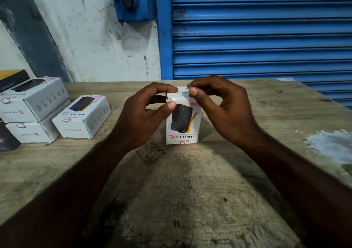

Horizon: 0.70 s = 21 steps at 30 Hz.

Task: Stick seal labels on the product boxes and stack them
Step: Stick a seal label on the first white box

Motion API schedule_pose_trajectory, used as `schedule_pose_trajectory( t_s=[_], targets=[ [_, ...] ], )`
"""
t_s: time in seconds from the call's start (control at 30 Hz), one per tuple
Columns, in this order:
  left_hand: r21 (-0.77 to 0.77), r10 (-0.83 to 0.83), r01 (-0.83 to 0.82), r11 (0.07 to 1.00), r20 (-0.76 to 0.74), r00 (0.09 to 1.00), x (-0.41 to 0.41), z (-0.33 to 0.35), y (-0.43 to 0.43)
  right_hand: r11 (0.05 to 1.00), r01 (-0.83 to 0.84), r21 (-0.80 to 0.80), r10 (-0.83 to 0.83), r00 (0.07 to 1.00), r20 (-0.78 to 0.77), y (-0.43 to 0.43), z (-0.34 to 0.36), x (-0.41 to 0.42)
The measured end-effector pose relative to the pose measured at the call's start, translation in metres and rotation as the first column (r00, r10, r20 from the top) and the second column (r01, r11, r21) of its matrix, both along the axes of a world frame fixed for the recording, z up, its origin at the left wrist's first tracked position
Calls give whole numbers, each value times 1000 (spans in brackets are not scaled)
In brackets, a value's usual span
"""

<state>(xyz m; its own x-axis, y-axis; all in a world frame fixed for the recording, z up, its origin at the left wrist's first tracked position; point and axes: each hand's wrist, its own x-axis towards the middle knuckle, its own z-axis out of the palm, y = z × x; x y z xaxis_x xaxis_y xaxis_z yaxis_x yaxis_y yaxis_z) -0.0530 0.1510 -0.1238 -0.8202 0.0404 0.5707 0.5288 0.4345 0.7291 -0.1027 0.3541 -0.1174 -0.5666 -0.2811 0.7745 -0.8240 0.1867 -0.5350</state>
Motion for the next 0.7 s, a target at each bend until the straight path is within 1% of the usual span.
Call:
schedule_pose_trajectory(
  t_s=[0.07,0.13,0.27,0.4,0.5,0.6,0.7],
  targets=[
    [-7,1,-1,1000,-2,1000,0,0,0,998,-16,-59,18,999,29,1,1,0],
    [-14,7,-7,1000,-4,1000,0,-1,0,996,-32,-82,38,997,72,1,2,0],
    [-14,8,-8,1000,-10,1000,-1,-1,0,999,-23,-32,27,991,133,2,2,-3],
    [-10,1,-1,1000,-17,1000,0,-1,0,999,-39,14,36,988,147,2,4,1],
    [-16,2,-3,1000,-20,1000,-1,-1,0,998,-60,-34,64,987,148,1,5,2],
    [-16,2,-3,1000,-19,1000,-1,-1,-1,992,-85,-93,101,977,189,0,6,2],
    [-21,4,-5,1000,-25,1000,-1,-1,0,990,-105,-93,123,966,228,0,8,3]
  ],
)
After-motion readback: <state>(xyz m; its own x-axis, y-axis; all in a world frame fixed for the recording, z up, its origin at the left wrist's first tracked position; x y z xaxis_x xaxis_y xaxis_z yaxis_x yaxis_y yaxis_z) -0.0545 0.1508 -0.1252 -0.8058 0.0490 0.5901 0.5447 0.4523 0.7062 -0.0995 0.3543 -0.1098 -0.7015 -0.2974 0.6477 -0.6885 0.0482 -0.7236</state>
